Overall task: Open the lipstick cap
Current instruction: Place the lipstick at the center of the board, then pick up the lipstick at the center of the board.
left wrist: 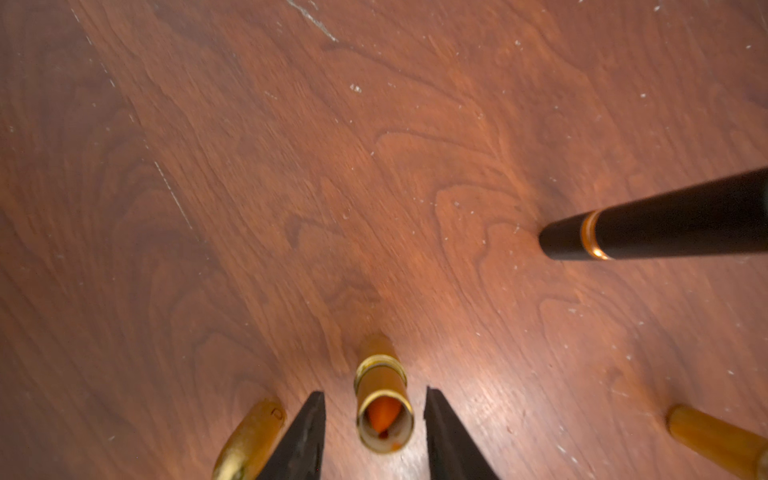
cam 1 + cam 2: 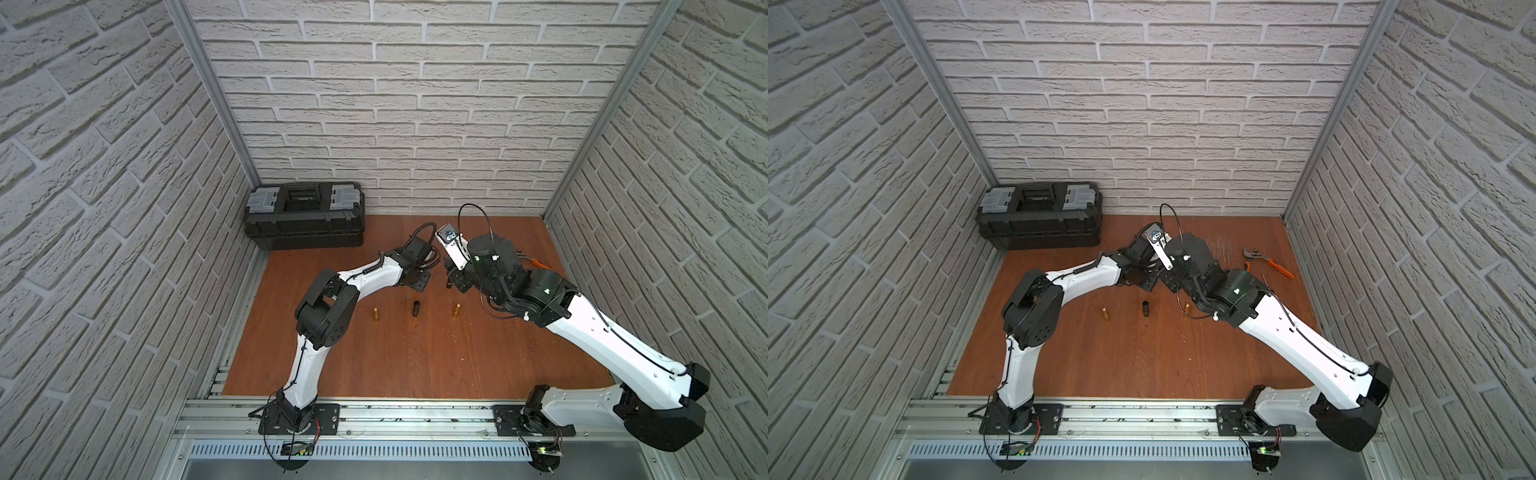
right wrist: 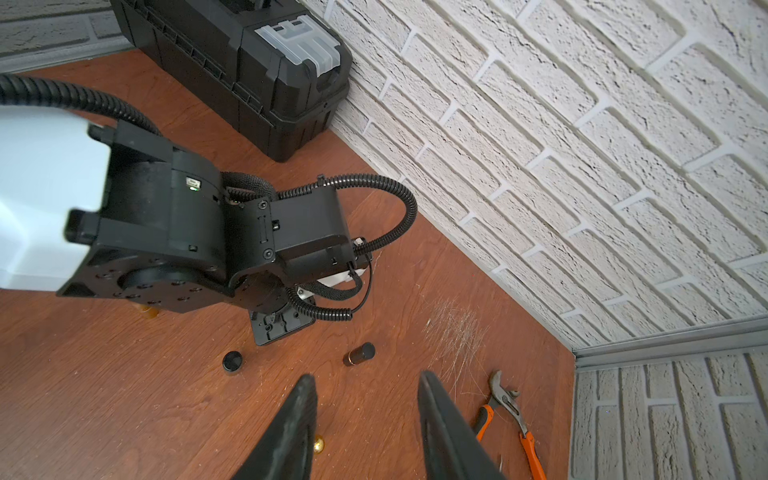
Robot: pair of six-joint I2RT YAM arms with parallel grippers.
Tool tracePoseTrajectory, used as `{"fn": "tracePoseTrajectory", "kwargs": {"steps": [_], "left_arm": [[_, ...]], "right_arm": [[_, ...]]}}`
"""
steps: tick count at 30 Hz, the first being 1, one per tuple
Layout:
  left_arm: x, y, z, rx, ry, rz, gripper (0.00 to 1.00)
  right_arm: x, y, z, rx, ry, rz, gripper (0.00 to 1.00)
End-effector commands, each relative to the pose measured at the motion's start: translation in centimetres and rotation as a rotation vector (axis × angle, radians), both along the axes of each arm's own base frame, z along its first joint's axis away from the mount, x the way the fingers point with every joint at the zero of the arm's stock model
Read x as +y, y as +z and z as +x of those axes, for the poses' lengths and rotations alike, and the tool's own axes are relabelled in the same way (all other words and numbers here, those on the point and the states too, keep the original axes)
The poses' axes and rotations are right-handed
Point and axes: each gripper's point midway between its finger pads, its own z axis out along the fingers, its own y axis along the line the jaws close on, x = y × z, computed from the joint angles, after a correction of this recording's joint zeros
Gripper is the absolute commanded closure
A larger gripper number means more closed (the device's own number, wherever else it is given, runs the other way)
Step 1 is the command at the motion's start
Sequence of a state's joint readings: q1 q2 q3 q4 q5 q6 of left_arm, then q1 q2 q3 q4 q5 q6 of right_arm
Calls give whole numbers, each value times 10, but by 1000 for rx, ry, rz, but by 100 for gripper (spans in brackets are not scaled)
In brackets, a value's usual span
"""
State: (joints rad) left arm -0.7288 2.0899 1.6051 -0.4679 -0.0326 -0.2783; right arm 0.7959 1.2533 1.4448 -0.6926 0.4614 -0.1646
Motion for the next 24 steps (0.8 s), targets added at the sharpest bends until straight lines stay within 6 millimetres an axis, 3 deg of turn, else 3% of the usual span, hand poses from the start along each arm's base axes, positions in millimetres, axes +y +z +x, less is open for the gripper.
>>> {"fn": "tracePoseTrajectory", "kwargs": {"steps": [1,5,10,24], "left_arm": [[-8,60,5,-39,8,-87,56],[-12,96,5,-41,11,-121,51],[-32,116,3,19,-28,-172,49],[-98,75,-4,37,-172,-84,48]], "right_arm": [[-1,13,-3,-17,-4,62,58],[-3,18,-7,-28,0,88,58],[-6,24,-10,-34,-2,88,58],[-41,58,-39,-79,-28,105,57]]}}
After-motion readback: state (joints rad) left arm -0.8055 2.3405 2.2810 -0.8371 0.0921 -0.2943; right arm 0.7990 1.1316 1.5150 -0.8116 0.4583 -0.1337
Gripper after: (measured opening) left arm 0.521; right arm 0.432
